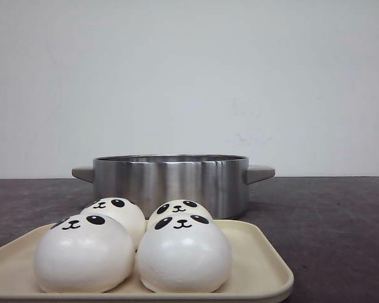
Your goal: Steam buns
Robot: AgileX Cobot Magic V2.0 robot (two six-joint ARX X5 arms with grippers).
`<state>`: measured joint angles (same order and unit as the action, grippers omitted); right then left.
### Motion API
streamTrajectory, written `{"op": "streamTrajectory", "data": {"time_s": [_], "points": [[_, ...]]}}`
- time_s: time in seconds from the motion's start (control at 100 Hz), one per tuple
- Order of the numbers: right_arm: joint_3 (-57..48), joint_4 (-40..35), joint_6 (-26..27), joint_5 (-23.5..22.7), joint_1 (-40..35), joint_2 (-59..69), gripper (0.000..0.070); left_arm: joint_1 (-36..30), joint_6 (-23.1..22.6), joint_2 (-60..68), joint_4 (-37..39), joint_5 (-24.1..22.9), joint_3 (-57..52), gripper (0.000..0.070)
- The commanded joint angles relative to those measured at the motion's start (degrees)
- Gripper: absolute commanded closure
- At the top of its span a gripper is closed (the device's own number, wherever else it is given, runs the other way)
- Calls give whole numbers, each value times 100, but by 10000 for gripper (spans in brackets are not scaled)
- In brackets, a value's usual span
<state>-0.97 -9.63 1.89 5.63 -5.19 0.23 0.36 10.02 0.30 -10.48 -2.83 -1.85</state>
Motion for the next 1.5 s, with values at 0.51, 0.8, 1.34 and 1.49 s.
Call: {"op": "streamTrajectory", "data": {"time_s": [0.51, 0.8, 1.34, 1.49], "points": [[26, 59, -24, 4, -7, -2, 694, 11, 9, -13, -26, 24, 105, 700], [26, 59, -24, 4, -7, -2, 694, 11, 9, -13, -26, 24, 105, 700], [26, 66, 361, -31, -9, -2, 694, 11, 9, -13, -26, 24, 105, 700], [22, 72, 1388, -144, -9, -2, 694, 2, 756, -13, -26, 221, 77, 700]]}}
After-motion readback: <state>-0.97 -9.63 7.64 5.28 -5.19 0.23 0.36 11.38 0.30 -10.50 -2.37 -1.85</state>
